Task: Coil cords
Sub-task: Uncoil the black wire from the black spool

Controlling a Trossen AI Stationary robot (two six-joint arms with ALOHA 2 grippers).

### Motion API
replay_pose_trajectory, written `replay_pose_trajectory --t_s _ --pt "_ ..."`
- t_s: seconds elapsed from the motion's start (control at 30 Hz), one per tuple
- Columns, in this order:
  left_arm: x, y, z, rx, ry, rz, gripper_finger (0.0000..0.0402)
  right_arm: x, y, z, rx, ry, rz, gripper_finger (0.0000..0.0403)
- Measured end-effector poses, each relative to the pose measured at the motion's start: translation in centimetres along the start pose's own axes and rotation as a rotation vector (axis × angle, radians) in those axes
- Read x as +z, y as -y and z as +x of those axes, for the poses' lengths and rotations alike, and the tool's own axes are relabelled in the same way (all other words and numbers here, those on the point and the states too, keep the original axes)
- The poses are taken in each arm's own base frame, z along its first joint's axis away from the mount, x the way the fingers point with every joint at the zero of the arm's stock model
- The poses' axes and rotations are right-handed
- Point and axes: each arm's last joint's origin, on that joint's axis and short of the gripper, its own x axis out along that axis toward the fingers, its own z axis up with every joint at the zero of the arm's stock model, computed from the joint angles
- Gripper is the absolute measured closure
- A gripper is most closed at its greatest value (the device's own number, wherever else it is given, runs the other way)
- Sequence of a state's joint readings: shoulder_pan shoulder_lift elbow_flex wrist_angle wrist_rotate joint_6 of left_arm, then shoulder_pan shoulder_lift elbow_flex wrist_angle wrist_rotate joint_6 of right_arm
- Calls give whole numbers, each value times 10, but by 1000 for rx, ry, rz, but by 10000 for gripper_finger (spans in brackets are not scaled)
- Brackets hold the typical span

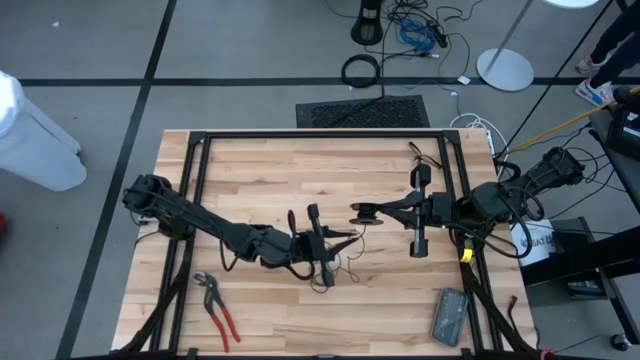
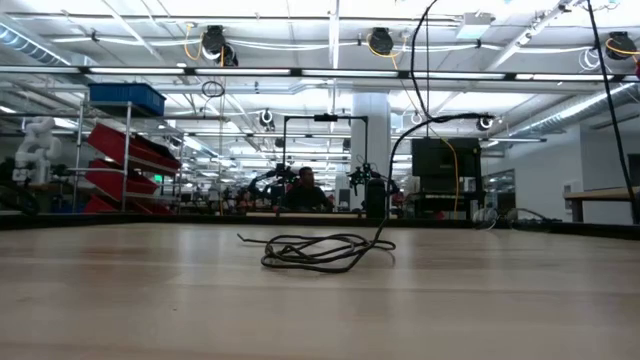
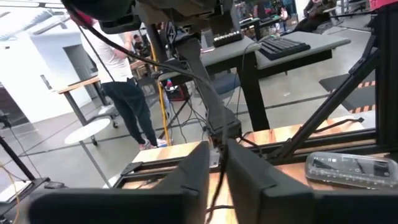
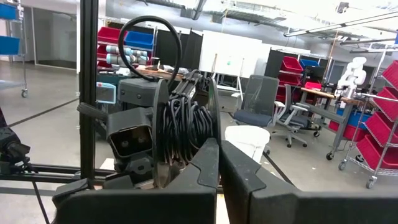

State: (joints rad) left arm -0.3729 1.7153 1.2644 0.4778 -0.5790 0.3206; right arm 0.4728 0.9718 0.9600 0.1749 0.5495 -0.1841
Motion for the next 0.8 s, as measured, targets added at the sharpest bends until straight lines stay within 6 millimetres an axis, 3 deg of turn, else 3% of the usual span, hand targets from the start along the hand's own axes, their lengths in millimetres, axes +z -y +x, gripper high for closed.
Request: replay_pose_trajectory --t_s 0.1,0.33,0.6,0.8 --pt "1 1 -2 26 -6 -3 392 0 0 0 0 -1 -1 403" --pt "16 2 -19 165 -36 94 393 -2 0 0 4 -22 -14 403" --pt "47 3 -56 278 -63 173 398 -3 -1 0 4 -26 -16 403" --pt "67 3 -82 275 -32 137 399 -8 -3 6 2 -47 -38 403"
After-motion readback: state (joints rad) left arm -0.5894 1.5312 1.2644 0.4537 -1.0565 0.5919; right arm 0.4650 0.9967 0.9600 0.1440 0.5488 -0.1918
